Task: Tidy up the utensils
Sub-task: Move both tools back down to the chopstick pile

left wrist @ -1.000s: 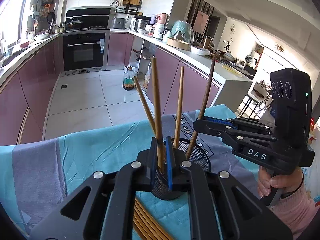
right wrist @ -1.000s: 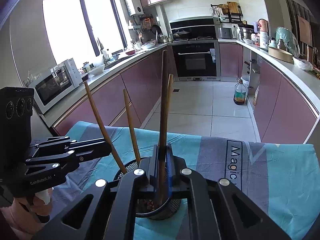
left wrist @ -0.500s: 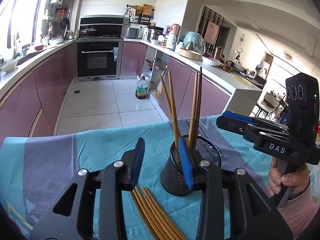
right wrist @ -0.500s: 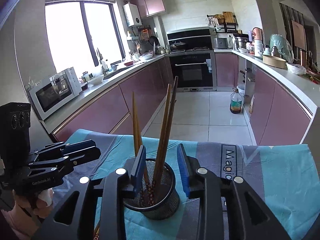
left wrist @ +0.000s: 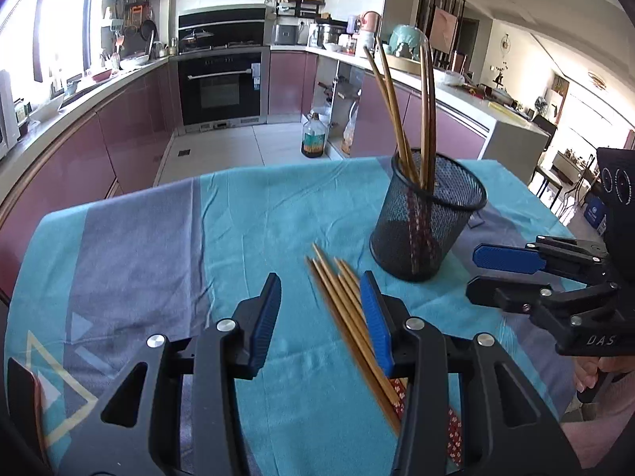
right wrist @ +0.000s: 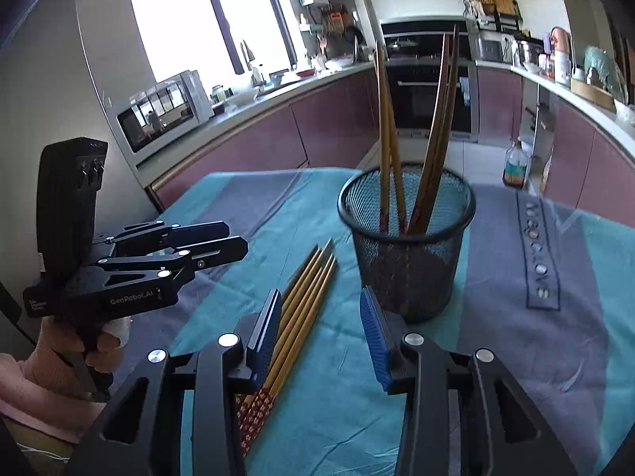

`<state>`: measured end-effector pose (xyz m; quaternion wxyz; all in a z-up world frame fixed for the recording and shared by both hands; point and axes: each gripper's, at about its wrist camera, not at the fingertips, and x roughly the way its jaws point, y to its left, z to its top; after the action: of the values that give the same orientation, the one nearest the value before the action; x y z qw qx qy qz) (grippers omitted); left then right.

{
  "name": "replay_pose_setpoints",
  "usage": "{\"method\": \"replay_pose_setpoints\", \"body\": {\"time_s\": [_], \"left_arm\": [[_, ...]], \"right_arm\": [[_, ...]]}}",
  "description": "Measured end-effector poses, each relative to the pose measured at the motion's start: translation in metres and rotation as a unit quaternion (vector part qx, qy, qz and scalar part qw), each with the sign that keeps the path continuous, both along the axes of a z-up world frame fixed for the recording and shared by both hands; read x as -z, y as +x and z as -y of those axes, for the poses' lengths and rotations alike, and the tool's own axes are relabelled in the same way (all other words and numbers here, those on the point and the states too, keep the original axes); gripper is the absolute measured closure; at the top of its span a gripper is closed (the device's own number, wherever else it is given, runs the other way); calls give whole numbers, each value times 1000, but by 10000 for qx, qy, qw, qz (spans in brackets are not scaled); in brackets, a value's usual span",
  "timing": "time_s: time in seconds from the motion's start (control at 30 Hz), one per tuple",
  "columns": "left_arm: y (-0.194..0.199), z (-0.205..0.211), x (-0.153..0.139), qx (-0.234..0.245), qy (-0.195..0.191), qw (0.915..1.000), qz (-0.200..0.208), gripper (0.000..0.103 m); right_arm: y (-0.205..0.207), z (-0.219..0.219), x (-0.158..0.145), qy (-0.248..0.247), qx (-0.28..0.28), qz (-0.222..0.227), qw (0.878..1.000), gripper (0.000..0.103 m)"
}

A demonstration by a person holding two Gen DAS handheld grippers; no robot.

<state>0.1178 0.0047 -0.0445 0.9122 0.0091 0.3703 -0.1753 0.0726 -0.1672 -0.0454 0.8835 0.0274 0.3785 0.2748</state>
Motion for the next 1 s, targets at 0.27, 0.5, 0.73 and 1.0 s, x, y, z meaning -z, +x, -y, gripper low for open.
{"method": "replay_pose_setpoints", "body": {"time_s": [0.27,0.5,0.73,1.0], "left_arm": [[-13,6,40,156,14,9989,-449,62],[-14,19,50,202,-33,9978,-633,62],[-12,24,57,211,4,9971,-729,63],[-12,24,59,221,12,9970,-744,64]], "right_arm": [[0,-25,33,-227,-54,-475,9986,66],[-1,-33,38,-384,4,-492,9980,71],[-1,-45,46,-495,-28,-524,9974,75],[0,-45,47,-550,20,-525,9971,77]]}}
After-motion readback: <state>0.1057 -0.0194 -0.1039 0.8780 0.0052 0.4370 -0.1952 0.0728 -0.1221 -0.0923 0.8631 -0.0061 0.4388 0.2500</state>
